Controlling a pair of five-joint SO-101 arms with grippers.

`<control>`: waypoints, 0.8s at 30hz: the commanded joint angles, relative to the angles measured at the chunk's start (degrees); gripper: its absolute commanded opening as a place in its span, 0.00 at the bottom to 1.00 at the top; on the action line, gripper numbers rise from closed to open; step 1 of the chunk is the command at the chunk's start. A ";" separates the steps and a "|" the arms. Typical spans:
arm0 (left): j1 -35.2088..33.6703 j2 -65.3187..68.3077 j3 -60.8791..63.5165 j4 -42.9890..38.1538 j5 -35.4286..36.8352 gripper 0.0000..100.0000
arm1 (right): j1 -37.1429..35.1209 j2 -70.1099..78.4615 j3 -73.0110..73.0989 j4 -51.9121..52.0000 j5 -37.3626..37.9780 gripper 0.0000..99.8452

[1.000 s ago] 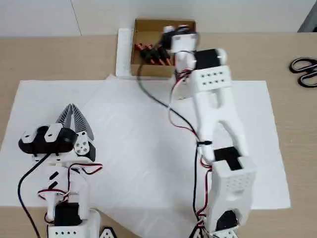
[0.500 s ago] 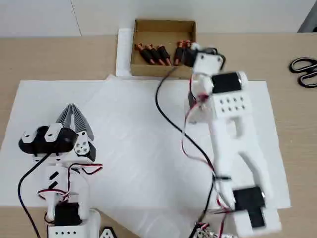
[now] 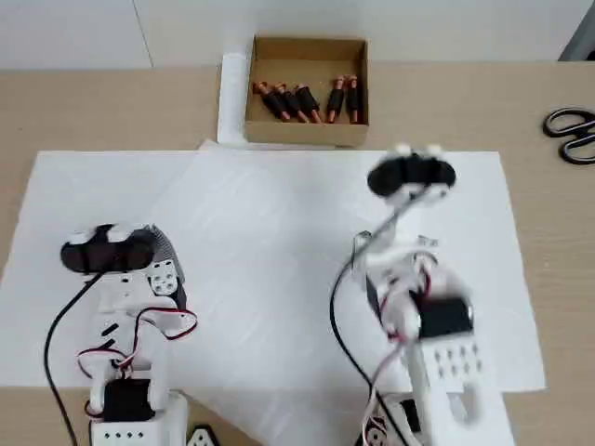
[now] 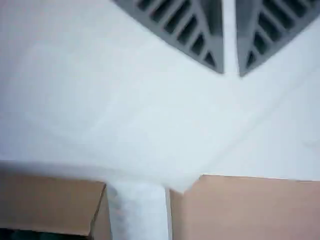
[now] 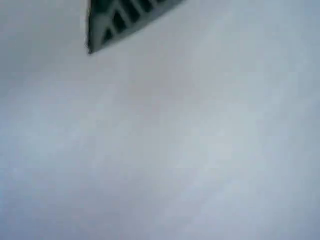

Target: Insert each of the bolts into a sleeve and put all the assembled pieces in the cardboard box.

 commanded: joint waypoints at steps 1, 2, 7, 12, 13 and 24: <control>2.55 -0.62 -0.40 2.20 -5.71 0.01 | 0.40 -19.12 12.31 -6.55 1.58 0.28; 4.48 -0.62 -0.48 3.43 -7.74 0.01 | 0.40 -24.13 14.51 -6.81 3.69 0.28; 14.86 -0.62 -0.48 5.19 -5.63 0.01 | 4.62 -43.03 24.97 -6.81 12.13 0.28; 12.92 -0.62 -0.66 6.33 -1.85 0.01 | 14.64 -38.81 26.99 -6.55 12.31 0.27; 11.78 -0.62 -0.66 6.86 -1.85 0.01 | 15.43 -38.81 28.22 -6.55 12.40 0.27; 1.14 -0.62 1.36 7.91 -1.58 0.01 | 5.76 -38.73 34.11 -3.30 11.96 0.20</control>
